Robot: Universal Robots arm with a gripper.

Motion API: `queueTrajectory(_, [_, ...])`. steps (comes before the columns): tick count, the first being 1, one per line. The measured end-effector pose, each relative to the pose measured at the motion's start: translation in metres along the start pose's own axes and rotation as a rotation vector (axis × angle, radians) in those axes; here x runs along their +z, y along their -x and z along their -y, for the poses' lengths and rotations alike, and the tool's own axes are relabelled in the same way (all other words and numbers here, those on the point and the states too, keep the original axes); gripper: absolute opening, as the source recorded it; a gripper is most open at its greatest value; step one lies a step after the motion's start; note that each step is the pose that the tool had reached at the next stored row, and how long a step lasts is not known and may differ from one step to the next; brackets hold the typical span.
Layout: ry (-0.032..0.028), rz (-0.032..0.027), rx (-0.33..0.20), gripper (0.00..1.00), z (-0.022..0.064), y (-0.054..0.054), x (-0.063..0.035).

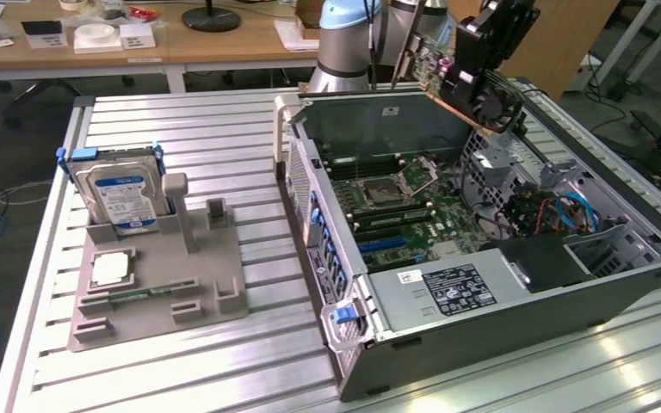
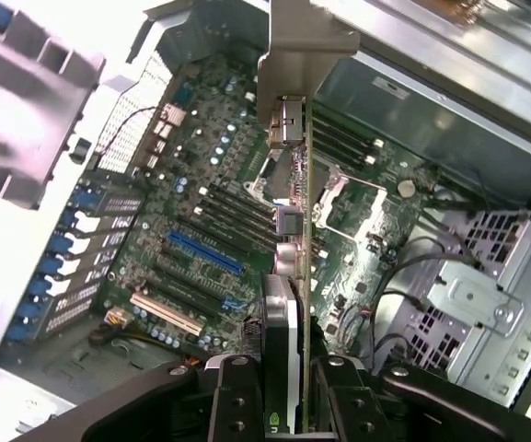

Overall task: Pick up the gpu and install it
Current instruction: 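Insert the gpu into the slot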

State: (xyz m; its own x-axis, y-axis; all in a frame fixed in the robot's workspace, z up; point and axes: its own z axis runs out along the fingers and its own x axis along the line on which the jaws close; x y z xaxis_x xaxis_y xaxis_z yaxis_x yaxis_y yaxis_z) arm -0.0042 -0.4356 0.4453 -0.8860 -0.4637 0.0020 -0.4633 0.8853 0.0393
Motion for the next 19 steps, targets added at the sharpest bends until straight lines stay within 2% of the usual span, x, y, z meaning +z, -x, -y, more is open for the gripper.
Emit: queueTrajectory(19, [-0.0014,-0.0108,-0.305,0.28,0.0002,0.0002,0.0021])
